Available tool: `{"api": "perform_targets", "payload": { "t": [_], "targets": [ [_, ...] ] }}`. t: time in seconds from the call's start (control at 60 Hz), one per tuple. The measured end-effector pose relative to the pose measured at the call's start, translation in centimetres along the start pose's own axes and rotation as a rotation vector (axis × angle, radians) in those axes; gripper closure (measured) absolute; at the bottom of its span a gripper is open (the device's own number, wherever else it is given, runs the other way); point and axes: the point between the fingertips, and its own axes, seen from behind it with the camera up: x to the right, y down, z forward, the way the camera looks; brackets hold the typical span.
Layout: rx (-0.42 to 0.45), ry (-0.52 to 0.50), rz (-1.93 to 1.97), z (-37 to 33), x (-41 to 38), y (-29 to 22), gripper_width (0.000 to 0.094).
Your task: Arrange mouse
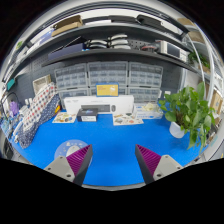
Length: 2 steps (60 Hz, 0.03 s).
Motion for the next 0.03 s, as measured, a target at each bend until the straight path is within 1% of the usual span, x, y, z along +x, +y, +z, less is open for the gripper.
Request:
{"api": "perform_targets", "payload": {
  "t": [0.033],
  "targets": [
    [-0.001,-0.005,0.0,-0.11,0.28,0.21,0.0062]
  ]
}}
